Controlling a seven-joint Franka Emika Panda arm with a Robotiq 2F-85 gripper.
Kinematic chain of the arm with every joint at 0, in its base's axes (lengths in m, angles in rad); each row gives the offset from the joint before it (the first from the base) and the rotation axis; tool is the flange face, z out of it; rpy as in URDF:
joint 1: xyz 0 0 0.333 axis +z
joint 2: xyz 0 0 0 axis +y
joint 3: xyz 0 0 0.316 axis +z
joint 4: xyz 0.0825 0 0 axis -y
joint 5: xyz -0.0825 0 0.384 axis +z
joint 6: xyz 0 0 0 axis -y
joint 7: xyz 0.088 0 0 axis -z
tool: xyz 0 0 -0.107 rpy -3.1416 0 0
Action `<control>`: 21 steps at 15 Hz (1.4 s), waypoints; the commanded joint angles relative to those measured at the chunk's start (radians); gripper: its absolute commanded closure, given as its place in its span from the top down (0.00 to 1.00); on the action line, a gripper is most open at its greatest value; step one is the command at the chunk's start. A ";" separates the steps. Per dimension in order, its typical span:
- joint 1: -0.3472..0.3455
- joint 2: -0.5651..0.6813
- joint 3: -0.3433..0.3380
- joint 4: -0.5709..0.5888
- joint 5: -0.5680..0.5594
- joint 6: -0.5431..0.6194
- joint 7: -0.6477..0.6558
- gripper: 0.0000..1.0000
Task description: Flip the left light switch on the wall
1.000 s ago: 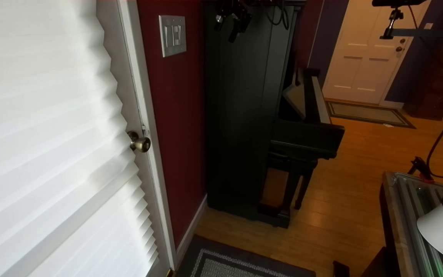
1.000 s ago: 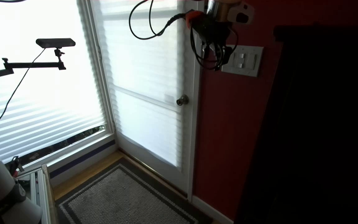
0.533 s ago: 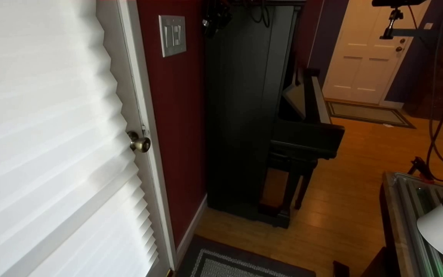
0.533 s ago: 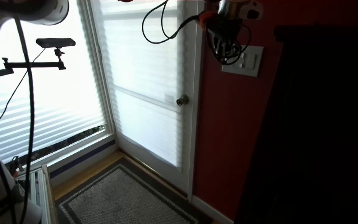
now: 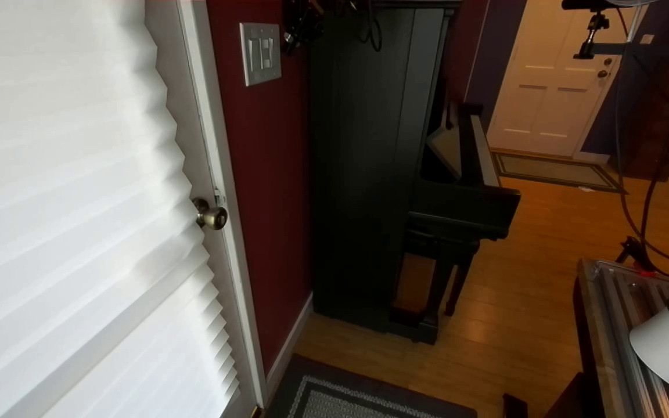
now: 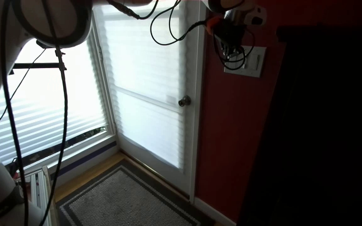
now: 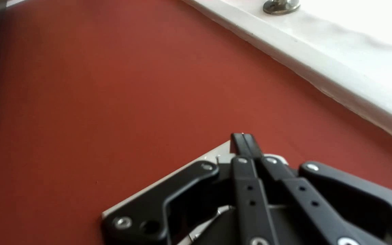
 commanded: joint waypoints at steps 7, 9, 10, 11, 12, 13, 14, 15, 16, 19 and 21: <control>0.003 0.177 0.035 0.237 0.050 0.103 0.026 0.00; 0.000 0.192 0.049 0.259 0.060 0.112 0.026 0.00; 0.000 0.199 0.053 0.268 0.061 0.116 0.025 0.00; -0.001 0.205 0.057 0.278 0.062 0.123 0.023 0.00; -0.001 0.211 0.060 0.284 0.062 0.127 0.025 0.00; -0.002 0.215 0.063 0.290 0.061 0.128 0.025 0.00; -0.001 0.220 0.060 0.295 0.056 0.132 0.026 0.00; -0.001 0.223 0.060 0.298 0.055 0.137 0.026 0.00; 0.001 0.226 0.056 0.301 0.050 0.143 0.026 0.00; 0.002 0.229 0.056 0.304 0.049 0.146 0.025 0.00; -0.005 0.212 0.067 0.292 0.056 0.073 0.039 0.00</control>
